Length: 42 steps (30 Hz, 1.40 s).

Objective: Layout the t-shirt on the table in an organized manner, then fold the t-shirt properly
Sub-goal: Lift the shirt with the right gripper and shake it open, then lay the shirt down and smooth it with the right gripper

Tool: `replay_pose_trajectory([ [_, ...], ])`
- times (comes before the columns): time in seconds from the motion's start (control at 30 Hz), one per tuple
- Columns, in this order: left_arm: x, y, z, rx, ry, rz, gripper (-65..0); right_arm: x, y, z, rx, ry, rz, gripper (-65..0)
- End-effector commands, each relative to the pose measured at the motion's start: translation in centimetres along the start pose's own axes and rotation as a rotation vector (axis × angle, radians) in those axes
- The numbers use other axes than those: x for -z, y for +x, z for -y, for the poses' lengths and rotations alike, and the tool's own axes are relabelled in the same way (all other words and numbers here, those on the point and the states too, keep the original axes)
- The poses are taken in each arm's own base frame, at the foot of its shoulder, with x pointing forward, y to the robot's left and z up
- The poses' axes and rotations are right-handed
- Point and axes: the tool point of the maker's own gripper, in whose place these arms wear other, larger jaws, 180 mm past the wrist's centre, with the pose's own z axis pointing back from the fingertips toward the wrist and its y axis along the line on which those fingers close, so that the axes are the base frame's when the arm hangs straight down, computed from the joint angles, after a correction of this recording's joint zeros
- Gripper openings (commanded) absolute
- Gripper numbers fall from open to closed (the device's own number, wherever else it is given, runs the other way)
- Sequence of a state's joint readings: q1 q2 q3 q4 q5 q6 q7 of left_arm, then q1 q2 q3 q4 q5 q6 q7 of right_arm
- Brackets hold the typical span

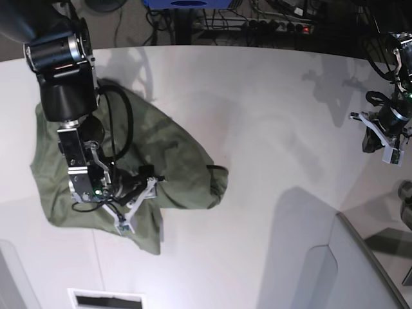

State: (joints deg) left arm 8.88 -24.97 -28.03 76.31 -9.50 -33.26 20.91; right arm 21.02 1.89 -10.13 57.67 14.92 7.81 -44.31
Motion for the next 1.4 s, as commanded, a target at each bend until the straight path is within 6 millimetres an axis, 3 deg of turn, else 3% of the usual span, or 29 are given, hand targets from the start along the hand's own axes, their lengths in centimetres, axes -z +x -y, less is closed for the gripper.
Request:
replay_pose_trajectory([
  [0.0,-0.3,1.9,-1.0,0.017,0.015,0.054,-64.3,-0.7,2.5,0.3,-0.007,-0.008,0.059,-29.0],
  [0.07,-0.3,1.7,-1.0,0.012,0.016,0.049,-64.3,-0.7,2.5,0.2,-0.007,-0.006,0.06,-36.0],
  [0.17,-0.2,1.8,-1.0,0.011,0.016,0.05,-64.3,-0.8,2.9,-0.4,-0.006,0.004,0.071,-61.4],
  [0.2,-0.2,1.8,-1.1,0.011,0.016,0.051,-64.3,-1.3,3.7,-0.6,-0.016,0.006,0.092,-65.0],
  [0.27,-0.2,1.9,-1.1,0.011,0.017,0.053,-64.3,-2.7,5.3,-1.3,-0.035,0.012,0.145,-63.3],
  [0.43,-0.1,2.0,-1.1,0.015,0.017,0.052,-64.3,-7.7,8.8,-5.3,-0.095,0.063,0.233,-64.4],
  [0.57,0.2,3.4,-1.4,0.017,0.025,0.082,-64.3,-12.2,9.3,-9.7,-0.226,0.112,0.298,-64.5],
  [0.67,0.0,3.9,-1.6,0.028,0.03,0.091,-64.3,-14.3,6.9,-12.1,-0.318,0.148,0.297,-64.5],
  [0.87,0.2,4.2,-1.8,0.024,0.033,0.096,-64.3,-14.1,-2.6,-13.1,-0.466,0.222,0.185,-64.4],
  [0.97,0.3,4.2,-1.6,0.028,0.027,0.094,-64.3,-12.7,-6.9,-13.4,-0.469,0.261,0.077,-64.2],
  [1.1,0.5,5.1,-1.5,0.027,0.028,0.112,-64.3,-10.1,-11.3,-15.1,-0.484,0.33,-0.057,-63.3],
  [1.17,0.6,5.4,-1.7,0.025,0.03,0.117,-64.3,-8.7,-13.3,-15.5,-0.484,0.35,-0.134,-57.5],
  [1.27,0.6,5.7,-1.8,0.029,0.033,0.122,-64.3,-8.4,-13.2,-15.5,-0.482,0.352,-0.138,-42.2],
  [1.37,0.5,5.7,-2.2,0.025,0.041,0.122,-64.3,-10.9,-9.6,-14.9,-0.478,0.318,0.003,-28.7],
])
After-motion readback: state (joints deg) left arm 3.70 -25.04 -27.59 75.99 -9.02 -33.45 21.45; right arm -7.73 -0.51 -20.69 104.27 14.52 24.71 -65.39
